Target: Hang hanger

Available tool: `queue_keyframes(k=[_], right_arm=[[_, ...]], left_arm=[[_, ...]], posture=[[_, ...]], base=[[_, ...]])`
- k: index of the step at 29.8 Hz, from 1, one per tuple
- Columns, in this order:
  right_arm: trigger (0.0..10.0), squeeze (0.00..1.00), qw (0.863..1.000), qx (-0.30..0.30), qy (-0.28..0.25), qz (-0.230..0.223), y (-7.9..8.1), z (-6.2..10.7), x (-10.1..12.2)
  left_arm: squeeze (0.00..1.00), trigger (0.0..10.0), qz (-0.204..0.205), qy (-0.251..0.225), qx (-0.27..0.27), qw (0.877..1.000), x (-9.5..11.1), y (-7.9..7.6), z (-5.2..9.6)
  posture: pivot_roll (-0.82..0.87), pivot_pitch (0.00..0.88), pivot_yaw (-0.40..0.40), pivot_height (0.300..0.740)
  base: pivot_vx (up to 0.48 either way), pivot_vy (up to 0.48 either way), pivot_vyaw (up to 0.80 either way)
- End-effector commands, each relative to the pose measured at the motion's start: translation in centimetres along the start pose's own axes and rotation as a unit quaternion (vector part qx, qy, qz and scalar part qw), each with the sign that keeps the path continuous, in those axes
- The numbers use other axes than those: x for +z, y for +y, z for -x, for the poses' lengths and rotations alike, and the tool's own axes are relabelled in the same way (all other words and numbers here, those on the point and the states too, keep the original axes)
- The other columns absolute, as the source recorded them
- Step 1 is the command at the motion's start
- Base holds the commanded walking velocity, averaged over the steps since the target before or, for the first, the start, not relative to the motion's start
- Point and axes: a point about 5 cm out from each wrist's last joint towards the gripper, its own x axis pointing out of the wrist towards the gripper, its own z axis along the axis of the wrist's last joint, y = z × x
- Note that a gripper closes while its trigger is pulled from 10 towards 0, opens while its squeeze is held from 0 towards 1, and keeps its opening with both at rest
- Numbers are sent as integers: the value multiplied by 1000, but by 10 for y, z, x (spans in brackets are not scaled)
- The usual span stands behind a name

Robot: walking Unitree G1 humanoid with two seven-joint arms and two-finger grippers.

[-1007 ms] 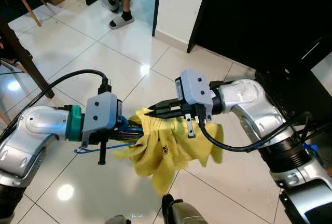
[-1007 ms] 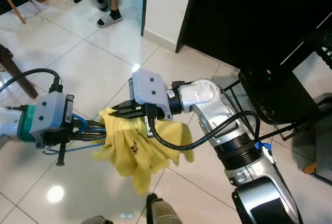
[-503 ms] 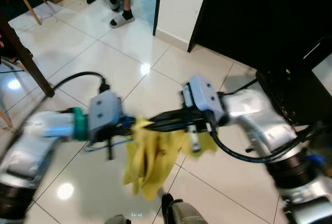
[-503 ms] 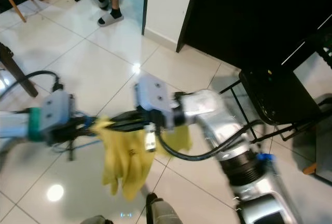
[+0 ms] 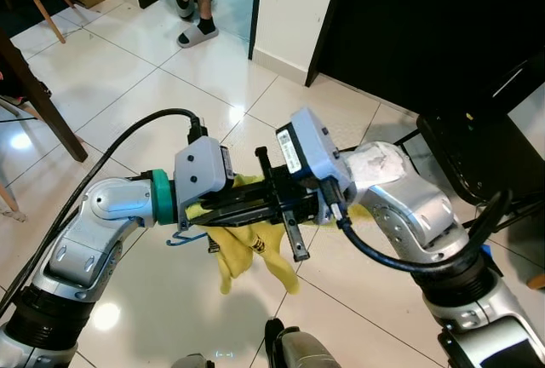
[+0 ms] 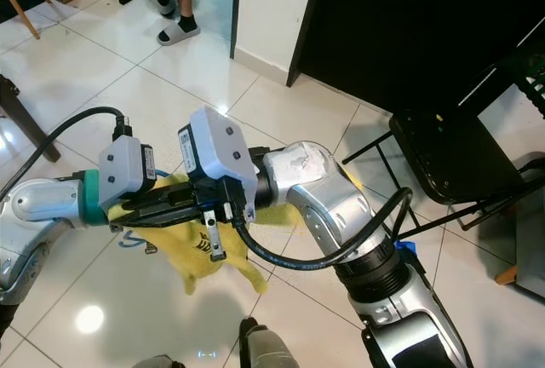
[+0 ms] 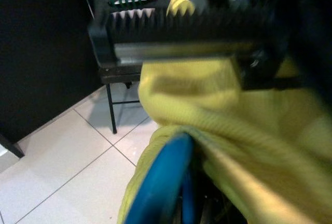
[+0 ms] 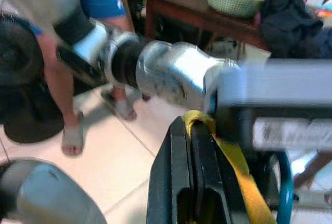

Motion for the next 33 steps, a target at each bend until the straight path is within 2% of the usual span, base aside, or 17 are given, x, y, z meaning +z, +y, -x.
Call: queue_keyframes(k=[1,2,4,5,6,7,8,9,11,13,15,16,18,23,26,28,33], right_arm=[[10000,0,999,-2,39,18,2,4,-9],[10000,1000,995,-4,90,36,3,13,-20],[10000,1000,995,-4,90,36,3,13,-20],[10000,1000,993,-8,116,38,3,22,-24],[10000,1000,993,-8,116,38,3,22,-24],[10000,502,991,-20,125,42,0,32,-20],[10000,502,991,-20,125,42,0,32,-20],[10000,0,991,-31,123,42,-4,39,-14],[10000,0,991,-31,123,42,-4,39,-14],[10000,0,991,-48,115,49,-10,46,-3],[10000,0,989,-85,100,68,-22,59,16],[10000,0,989,-85,100,68,-22,59,16],[10000,0,980,-129,108,104,-34,77,31],[10000,0,972,-150,129,125,-39,89,33],[10000,0,975,-116,157,106,-30,91,23],[10000,0,977,-50,193,77,-12,92,9],[10000,0,974,1,220,58,2,90,-3]], left_arm=[[0,10000,1,-2,1,1000,1,-4,-1],[0,10000,3,-2,9,1000,0,-3,1],[0,10000,3,-2,9,1000,0,-3,1],[0,10000,5,-1,15,1000,-1,-2,2],[0,10000,5,-1,15,1000,-1,-2,2],[0,10000,8,-2,19,1000,-1,-2,2],[0,10000,8,-2,19,1000,-1,-2,2],[0,10000,10,-3,21,1000,-2,-3,2],[0,10000,10,-3,21,1000,-2,-3,2],[0,10000,12,-5,25,1000,-2,-3,0],[0,10000,18,-10,28,999,-2,-3,-2],[0,10000,18,-10,28,999,-2,-3,-2],[0,10000,20,-3,13,1000,-4,-7,-1],[0,10000,17,8,-7,1000,-7,-11,1],[0,10000,17,10,-10,1000,-6,-11,3],[0,10000,13,19,-13,1000,-7,-8,9],[0,10000,9,28,-18,999,-7,-6,16]], posture=[[15,123,-52,740],[13,123,-50,740],[13,123,-50,740],[12,124,-50,740],[12,124,-50,740],[10,123,-48,740],[10,123,-48,740],[8,124,-46,740],[8,124,-46,740],[4,126,-47,740],[0,127,-46,740],[0,127,-46,740],[-9,129,-43,740],[-9,130,-42,740],[-5,131,-40,740],[-4,132,-41,740],[-3,133,-43,740]], base=[[0,0,0],[0,0,0],[0,0,0],[0,0,0],[0,0,0],[0,0,0],[0,0,0],[0,0,0],[0,0,0],[0,0,0],[0,0,0],[0,0,0],[0,0,0],[0,0,0],[0,0,0],[0,0,0],[0,0,0]])
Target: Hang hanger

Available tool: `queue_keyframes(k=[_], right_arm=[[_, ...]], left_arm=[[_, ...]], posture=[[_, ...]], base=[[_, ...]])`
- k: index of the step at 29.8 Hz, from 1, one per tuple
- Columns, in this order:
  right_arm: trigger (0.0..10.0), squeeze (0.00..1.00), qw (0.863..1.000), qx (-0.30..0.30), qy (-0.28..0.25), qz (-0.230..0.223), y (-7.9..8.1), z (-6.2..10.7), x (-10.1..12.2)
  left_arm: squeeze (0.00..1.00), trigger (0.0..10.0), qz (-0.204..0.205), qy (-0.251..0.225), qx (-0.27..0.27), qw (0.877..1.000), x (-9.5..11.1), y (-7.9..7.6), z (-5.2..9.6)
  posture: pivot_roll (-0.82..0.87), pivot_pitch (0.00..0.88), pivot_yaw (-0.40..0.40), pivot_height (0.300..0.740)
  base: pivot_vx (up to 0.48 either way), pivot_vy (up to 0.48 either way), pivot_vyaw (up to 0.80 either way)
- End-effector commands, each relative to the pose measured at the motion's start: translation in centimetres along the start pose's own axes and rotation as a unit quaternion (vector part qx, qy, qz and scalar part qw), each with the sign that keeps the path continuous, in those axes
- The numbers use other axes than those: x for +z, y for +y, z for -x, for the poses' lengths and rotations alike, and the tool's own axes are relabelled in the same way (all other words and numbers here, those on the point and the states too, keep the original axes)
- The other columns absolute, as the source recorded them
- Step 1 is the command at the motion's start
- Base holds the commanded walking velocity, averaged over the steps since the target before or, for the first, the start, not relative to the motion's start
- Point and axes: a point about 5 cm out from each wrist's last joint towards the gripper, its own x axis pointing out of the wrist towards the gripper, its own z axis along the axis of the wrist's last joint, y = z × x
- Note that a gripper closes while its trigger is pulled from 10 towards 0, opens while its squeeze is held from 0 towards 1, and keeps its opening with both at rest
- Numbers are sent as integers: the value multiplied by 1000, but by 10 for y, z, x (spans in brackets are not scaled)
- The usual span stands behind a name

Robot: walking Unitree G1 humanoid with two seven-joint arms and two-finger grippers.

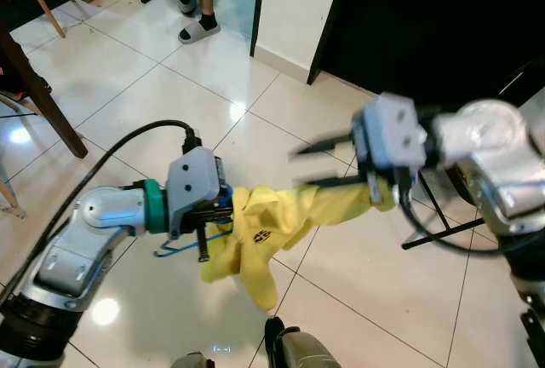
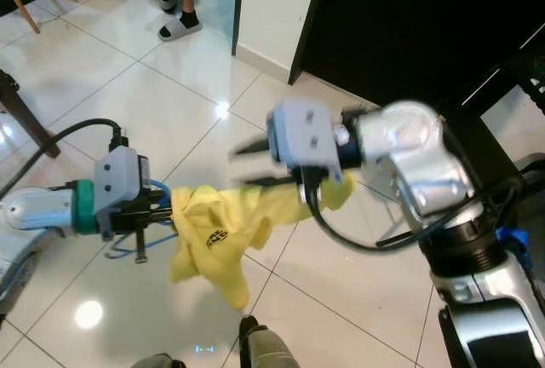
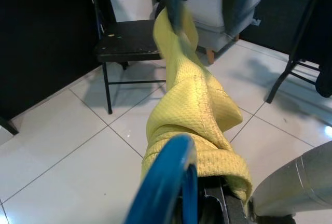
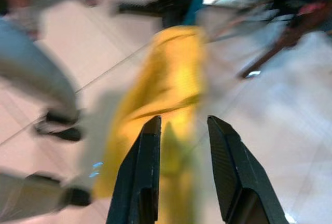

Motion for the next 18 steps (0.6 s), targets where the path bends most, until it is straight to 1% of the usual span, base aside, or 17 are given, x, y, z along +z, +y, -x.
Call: queue_keyframes(k=[1,2,4,7,13,14,17,18], right_arm=[[10000,0,1000,24,10,15,6,-2,0],[10000,0,1000,24,10,15,6,-2,0],[10000,0,999,39,20,17,12,-10,-7],[10000,0,999,27,21,30,11,-20,-14],[10000,0,999,8,21,35,3,-23,-15],[10000,0,1000,-10,5,17,-2,-23,-15],[10000,0,1000,-16,-2,10,-3,-23,-15],[10000,0,1000,-19,-8,7,-6,-20,-12]], left_arm=[[0,10000,-1,-6,-13,1000,3,-3,2],[0,10000,-1,-6,-13,1000,3,-3,2],[0,10000,-3,-6,-17,1000,5,-3,4],[0,10000,-7,-8,-20,1000,9,-3,4],[0,10000,-8,-9,-26,1000,11,-4,5],[0,10000,-11,-8,-31,999,11,-5,6],[0,10000,-11,-7,-33,999,11,-6,6],[0,10000,-11,-4,-31,999,9,-6,6]], posture=[[-2,133,-43,740],[-2,133,-43,740],[3,134,-43,740],[12,135,-43,740],[15,135,-44,740],[18,137,-46,740],[18,137,-46,740],[19,138,-46,740]], base=[[0,0,0],[0,0,0],[0,0,0],[0,0,0],[0,0,0],[0,0,0],[0,0,0],[0,0,0]])
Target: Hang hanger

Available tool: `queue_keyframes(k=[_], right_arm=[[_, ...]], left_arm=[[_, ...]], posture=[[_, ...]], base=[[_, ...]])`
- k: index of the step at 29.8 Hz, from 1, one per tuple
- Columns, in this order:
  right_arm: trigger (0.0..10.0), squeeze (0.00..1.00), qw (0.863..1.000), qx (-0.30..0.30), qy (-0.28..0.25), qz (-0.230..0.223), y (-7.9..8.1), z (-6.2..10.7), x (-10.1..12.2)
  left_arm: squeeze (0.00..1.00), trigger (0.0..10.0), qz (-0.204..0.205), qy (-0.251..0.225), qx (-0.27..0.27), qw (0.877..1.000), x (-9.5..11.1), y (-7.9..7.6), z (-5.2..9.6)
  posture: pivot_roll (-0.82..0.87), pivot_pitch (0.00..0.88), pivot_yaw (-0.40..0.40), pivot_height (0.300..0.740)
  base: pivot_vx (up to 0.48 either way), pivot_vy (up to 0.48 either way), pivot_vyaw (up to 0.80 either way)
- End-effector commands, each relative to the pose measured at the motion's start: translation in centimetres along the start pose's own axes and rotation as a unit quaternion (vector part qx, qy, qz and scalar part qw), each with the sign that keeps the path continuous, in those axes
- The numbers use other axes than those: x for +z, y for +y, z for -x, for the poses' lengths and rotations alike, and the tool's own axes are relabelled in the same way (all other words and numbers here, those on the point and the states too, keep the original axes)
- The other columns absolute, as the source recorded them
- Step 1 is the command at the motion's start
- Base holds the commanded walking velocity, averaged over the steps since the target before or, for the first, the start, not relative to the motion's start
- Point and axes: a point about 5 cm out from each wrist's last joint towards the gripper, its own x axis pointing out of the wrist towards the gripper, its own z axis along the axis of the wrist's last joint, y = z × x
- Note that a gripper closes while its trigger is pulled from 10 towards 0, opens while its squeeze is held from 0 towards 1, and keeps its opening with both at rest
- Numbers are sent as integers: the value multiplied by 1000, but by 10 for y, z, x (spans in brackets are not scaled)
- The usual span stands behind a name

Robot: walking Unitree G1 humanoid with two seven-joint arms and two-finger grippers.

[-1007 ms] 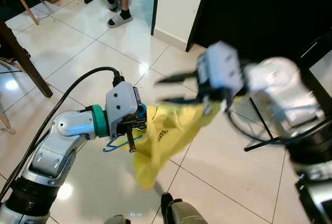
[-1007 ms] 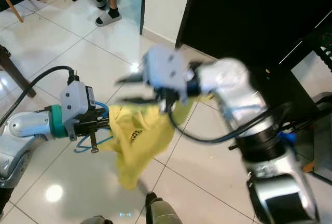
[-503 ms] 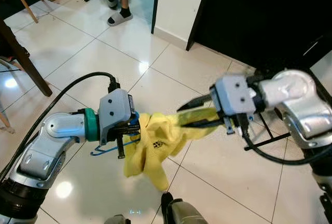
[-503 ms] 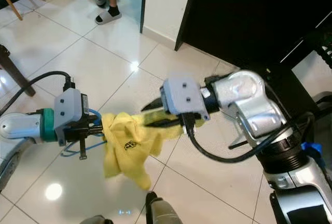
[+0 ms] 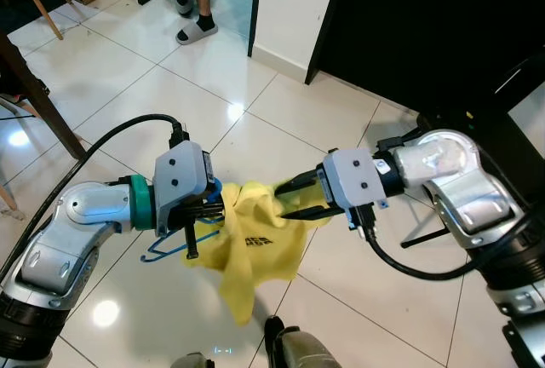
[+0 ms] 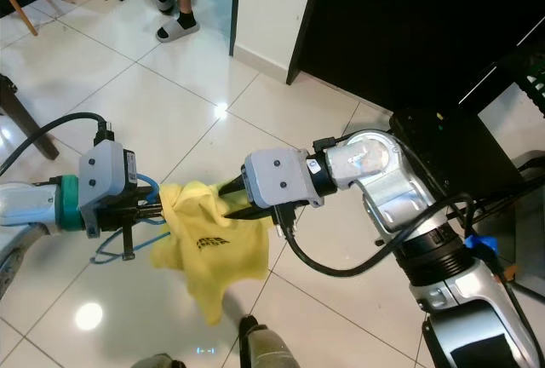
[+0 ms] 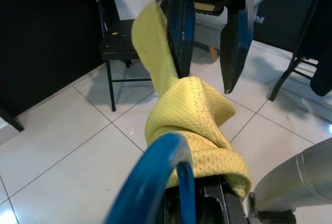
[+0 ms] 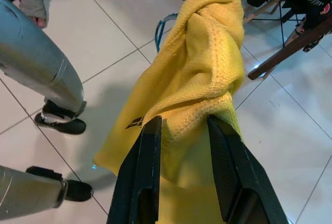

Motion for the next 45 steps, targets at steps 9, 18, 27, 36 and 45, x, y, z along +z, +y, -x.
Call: queue_keyframes(k=[9,18,27,36,45], right_arm=[[10000,0,1000,-19,-9,-4,-10,27,11],[10000,1000,1000,0,-11,-14,-5,33,14],[10000,0,1000,-9,6,-11,-5,16,0],[10000,0,999,-11,19,-35,-2,4,-17],[0,0,998,2,11,-61,1,3,-22]], left_arm=[[0,10000,-7,22,-8,1000,-13,-5,0],[0,10000,-6,25,-3,1000,-13,-2,2],[0,10000,-19,6,-10,1000,-3,-2,-1],[0,10000,-25,-3,-7,1000,3,-2,-3],[0,10000,-26,-3,-3,1000,3,-2,-3]], posture=[[7,139,-43,740],[6,138,-40,740],[12,134,-44,740],[24,133,-51,740],[21,128,-54,740]], base=[[0,0,0],[0,0,0],[0,0,0],[0,0,0],[0,0,0]])
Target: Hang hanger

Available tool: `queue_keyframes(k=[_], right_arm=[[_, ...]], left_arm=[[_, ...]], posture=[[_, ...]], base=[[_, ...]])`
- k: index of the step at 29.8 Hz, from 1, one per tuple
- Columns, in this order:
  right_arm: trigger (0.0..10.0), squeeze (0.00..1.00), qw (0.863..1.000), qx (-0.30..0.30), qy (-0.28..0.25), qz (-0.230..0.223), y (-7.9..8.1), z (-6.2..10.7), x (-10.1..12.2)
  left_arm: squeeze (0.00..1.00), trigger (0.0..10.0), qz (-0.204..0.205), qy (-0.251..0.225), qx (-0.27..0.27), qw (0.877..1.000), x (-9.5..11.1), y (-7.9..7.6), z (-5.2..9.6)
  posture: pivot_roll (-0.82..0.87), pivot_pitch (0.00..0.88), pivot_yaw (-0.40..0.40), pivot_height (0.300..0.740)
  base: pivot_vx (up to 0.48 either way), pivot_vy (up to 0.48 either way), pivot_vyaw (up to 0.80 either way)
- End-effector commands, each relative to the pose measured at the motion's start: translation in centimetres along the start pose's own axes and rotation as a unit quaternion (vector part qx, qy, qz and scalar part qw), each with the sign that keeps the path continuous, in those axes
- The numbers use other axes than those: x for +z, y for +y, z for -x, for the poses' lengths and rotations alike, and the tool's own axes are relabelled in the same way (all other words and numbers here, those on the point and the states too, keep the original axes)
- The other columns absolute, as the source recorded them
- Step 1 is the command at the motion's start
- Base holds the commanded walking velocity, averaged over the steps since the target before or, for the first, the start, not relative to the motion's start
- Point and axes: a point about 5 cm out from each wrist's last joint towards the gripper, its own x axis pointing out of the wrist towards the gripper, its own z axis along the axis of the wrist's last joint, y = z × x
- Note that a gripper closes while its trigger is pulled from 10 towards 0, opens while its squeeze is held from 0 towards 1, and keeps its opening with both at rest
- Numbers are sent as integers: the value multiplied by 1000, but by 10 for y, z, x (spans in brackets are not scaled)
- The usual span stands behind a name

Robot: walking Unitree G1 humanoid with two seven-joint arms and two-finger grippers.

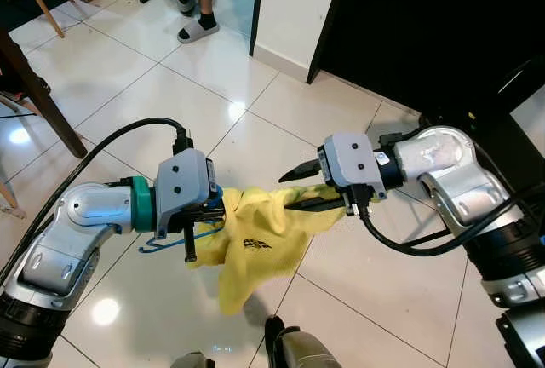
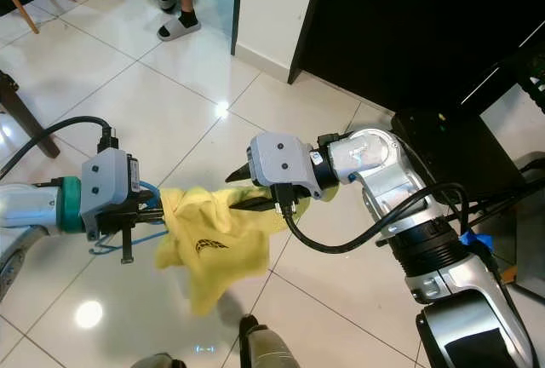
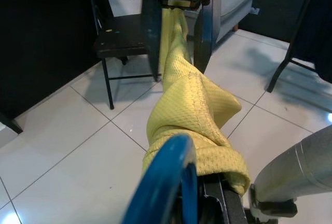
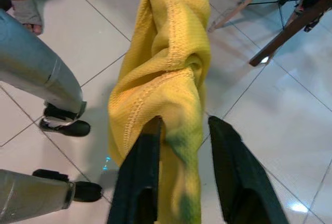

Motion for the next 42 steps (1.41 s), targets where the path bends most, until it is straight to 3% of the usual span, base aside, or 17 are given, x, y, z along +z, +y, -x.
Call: queue_keyframes(k=[1,18,19,24,25,26,29,32,37,42], right_arm=[[0,0,1000,13,-4,-23,5,0,-5],[0,0,997,51,-35,-42,10,4,3],[0,0,997,53,-36,-42,10,3,4],[0,0,997,52,-36,-43,10,3,3],[0,0,997,50,-35,-43,10,3,3],[0,0,998,40,-27,-46,9,5,-1],[0,0,998,34,-21,-48,8,7,-4],[0,0,998,-7,7,-64,1,16,-18],[0,0,997,-27,12,-77,-4,20,-24],[0,0,997,-14,5,-77,-2,18,-20]], left_arm=[[0,10000,-7,-11,-3,1000,5,-2,-1],[0,10000,-16,-8,18,1000,3,3,-2],[1000,10000,-14,-12,24,1000,4,5,-2],[1000,10000,-22,-6,20,1000,7,6,4],[0,10000,-25,-1,19,1000,8,6,8],[0,10000,-28,16,13,999,9,8,25],[0,10000,-30,27,9,999,11,9,37],[0,10000,-3,70,-14,997,17,2,79],[0,10000,13,96,-43,994,14,-12,92],[0,10000,-4,101,-8,995,9,-2,86]], posture=[[20,127,-54,740],[21,117,-49,740],[23,120,-48,740],[23,124,-47,740],[21,127,-44,740],[26,135,-43,740],[26,135,-43,740],[44,148,-52,740],[52,155,-63,740],[36,158,-61,740]], base=[[0,0,0],[0,0,0],[0,0,0],[0,0,0],[0,0,0],[0,0,0],[0,0,0],[0,0,0],[0,0,0],[0,0,0]])
